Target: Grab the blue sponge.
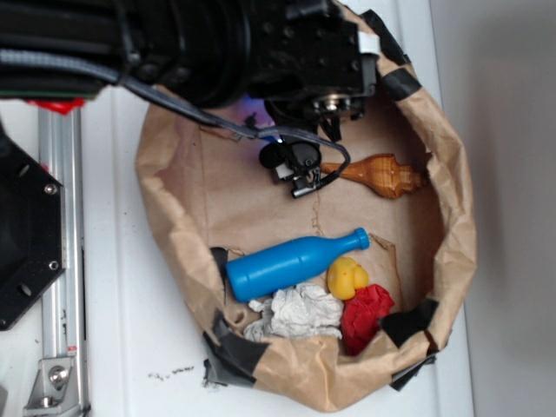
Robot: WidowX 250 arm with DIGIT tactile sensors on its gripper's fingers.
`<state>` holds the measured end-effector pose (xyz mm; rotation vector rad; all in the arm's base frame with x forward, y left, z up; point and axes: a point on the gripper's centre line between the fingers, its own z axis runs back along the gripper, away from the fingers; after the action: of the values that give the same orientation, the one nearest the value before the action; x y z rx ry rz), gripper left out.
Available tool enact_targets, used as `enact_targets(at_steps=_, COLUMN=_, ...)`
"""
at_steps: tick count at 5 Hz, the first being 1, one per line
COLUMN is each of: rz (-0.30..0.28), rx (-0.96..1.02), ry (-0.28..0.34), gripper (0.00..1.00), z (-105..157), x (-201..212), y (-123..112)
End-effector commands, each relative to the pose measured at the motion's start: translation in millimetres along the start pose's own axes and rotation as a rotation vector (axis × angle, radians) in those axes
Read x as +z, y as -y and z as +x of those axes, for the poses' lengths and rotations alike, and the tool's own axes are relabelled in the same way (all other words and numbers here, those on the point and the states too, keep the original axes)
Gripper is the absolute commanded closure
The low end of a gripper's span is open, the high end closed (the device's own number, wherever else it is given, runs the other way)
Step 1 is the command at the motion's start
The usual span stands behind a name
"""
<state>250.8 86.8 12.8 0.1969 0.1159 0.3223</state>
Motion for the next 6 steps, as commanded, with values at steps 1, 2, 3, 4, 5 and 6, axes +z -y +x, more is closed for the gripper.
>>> enact_targets(at_steps=1, rz=0.01, rx=0.058, ry=-0.021, gripper=1.0, z=-9.7, x=-10.6, y=-2.2)
enact_targets(at_steps=2, rz=0.008, rx=0.058, ry=-0.001, gripper=1.0, z=-11.9, x=-5.4, y=-3.2)
enact_targets(at_steps=3, rz=-0.045, rx=0.042, ry=0.005, gripper=1.0, z=-18.2, x=7.2, y=-6.8)
enact_targets(at_steps=4, rz=-0.071, rx=0.08, ry=0.055, gripper=0.0, z=-28.8, x=32.6, y=-15.6)
enact_targets(at_steps=5, rz=-0.05, rx=0.251, ry=0.098, gripper=0.0, z=-23.8, x=39.8, y=-33.7)
enact_targets(at_steps=6, rz=-0.091, rx=0.273, ry=0.122, gripper=0.0, z=-8.1, x=34.9, y=-37.9)
